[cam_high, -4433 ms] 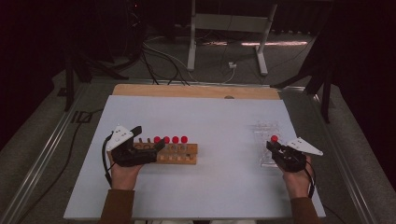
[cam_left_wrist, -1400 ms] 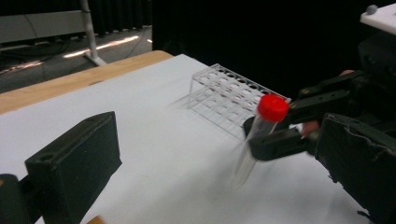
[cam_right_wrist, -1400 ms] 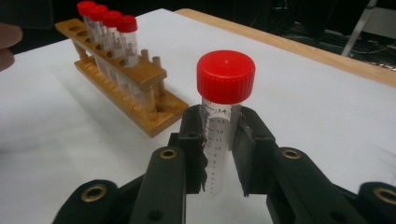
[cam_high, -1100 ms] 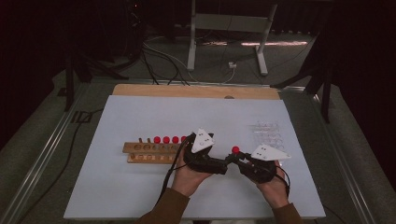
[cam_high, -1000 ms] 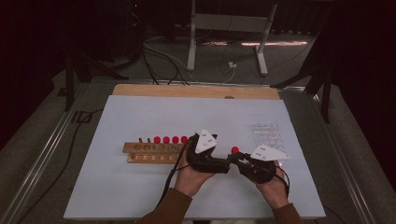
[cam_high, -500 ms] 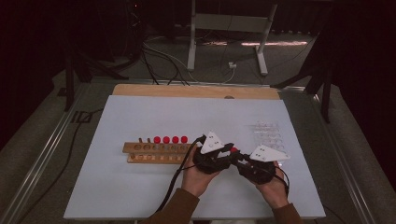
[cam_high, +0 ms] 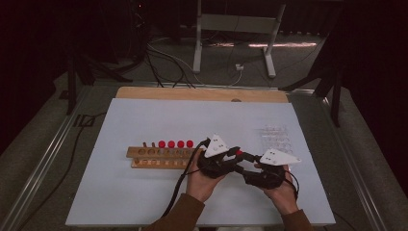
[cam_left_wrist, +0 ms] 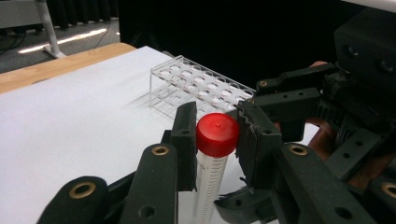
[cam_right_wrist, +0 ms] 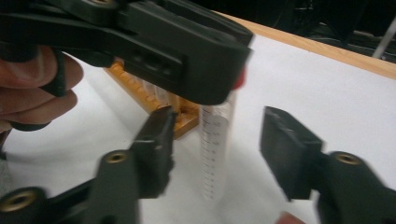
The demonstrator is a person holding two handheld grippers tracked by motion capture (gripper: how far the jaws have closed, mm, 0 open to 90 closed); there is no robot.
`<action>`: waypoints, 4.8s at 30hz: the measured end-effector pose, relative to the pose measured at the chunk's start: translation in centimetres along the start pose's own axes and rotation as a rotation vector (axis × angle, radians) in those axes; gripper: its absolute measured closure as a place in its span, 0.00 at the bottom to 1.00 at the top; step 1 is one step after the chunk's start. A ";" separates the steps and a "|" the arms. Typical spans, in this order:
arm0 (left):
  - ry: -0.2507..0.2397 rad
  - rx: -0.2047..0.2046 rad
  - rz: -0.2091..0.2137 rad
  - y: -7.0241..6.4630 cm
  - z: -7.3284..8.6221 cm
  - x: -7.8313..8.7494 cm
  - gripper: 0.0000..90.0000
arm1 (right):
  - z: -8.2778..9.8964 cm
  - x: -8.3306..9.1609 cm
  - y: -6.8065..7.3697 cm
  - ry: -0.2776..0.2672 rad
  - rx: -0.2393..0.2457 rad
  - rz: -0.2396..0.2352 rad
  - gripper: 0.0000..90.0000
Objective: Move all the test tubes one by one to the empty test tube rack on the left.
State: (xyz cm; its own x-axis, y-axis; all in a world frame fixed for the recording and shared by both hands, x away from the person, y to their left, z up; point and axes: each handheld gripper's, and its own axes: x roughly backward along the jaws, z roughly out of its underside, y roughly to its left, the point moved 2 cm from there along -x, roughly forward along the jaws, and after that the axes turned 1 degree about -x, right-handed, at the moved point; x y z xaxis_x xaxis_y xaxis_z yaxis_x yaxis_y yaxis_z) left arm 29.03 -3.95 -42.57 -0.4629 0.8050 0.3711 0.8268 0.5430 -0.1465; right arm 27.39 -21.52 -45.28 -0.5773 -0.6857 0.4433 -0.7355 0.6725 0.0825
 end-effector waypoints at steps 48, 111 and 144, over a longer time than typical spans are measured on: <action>-0.055 0.020 -0.074 3.6 0.1 8.0 0.79 | 0.5 2.2 -3.8 -0.041 -0.119 0.069 0.00; -0.030 0.067 -0.472 12.0 3.8 18.0 0.79 | 0.6 3.8 -5.1 -0.074 -0.154 0.104 0.00; 0.025 0.118 -0.470 13.0 7.6 16.8 0.78 | 0.8 4.0 -5.1 -0.078 -0.158 0.105 0.00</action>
State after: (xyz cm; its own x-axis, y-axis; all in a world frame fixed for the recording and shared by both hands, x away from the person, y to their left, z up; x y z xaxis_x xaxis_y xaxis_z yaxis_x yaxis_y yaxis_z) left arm 29.51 18.47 -45.20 -0.7687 0.4602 0.4443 0.4869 0.8714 -0.0602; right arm 28.53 -27.92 -44.59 -0.6783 -0.6248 0.3866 -0.6086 0.7726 0.1808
